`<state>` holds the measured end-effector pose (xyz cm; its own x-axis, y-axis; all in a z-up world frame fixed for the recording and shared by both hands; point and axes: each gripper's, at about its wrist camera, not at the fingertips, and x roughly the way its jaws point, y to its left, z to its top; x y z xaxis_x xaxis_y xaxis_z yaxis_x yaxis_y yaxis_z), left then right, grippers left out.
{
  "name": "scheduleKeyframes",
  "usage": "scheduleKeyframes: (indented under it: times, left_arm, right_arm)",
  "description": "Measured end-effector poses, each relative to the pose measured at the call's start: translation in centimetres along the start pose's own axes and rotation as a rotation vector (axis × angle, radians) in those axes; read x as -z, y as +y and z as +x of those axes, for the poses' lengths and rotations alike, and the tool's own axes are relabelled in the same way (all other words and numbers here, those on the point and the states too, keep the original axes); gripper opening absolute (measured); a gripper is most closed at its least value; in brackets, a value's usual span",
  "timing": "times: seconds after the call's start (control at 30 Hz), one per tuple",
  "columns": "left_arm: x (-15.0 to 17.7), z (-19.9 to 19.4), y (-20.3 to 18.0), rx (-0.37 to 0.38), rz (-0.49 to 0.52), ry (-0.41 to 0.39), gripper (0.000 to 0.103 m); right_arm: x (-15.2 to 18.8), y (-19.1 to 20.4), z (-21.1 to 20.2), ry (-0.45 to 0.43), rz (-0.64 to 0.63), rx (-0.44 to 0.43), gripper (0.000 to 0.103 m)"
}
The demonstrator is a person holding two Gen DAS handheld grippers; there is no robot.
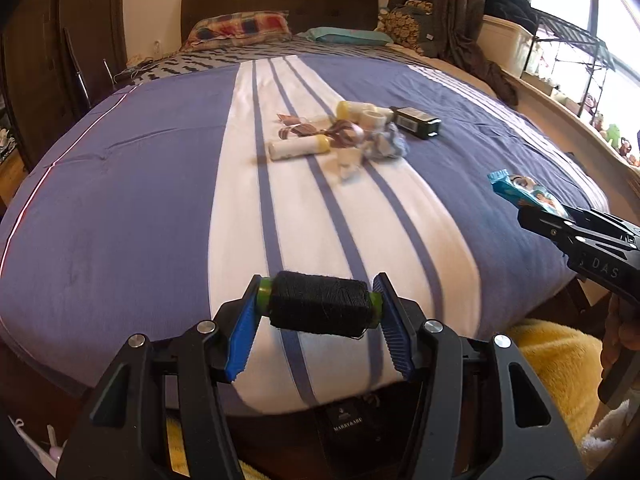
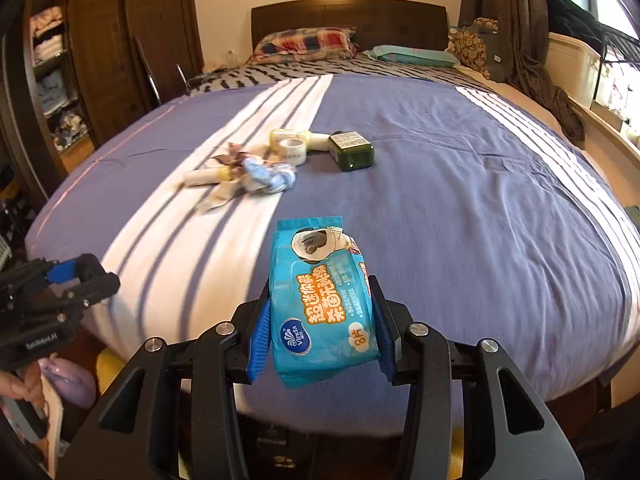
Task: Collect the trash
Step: 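Lower the spool and wipes pack into the black bin and open both tools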
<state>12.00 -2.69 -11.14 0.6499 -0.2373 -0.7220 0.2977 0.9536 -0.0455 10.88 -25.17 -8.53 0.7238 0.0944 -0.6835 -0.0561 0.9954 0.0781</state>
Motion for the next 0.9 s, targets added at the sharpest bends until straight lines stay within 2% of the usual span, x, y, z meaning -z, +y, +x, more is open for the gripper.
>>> scheduleKeyframes:
  times: [0.2, 0.37, 0.63, 0.9]
  left_arm:
    - [3.8, -2.7, -1.5, 0.029, 0.014, 0.003, 0.053]
    - [7.1, -2.6, -2.3, 0.052, 0.021, 0.050, 0.053]
    - [11.9, 1.8, -3.4, 0.081, 0.045, 0.206, 0.053]
    - [15.6, 7.3, -4.0, 0.115, 0.045, 0.365, 0.053]
  right_arm:
    - [3.6, 1.0, -3.3, -0.004, 0.015, -0.036, 0.044]
    - [6.9, 2.0, -3.3, 0.068, 0.013, -0.096, 0.044]
    - [12.8, 3.0, 1.0, 0.267, 0.012, -0.101, 0.044]
    - [16.2, 3.0, 5.7, 0.418, 0.038, -0.120, 0.044]
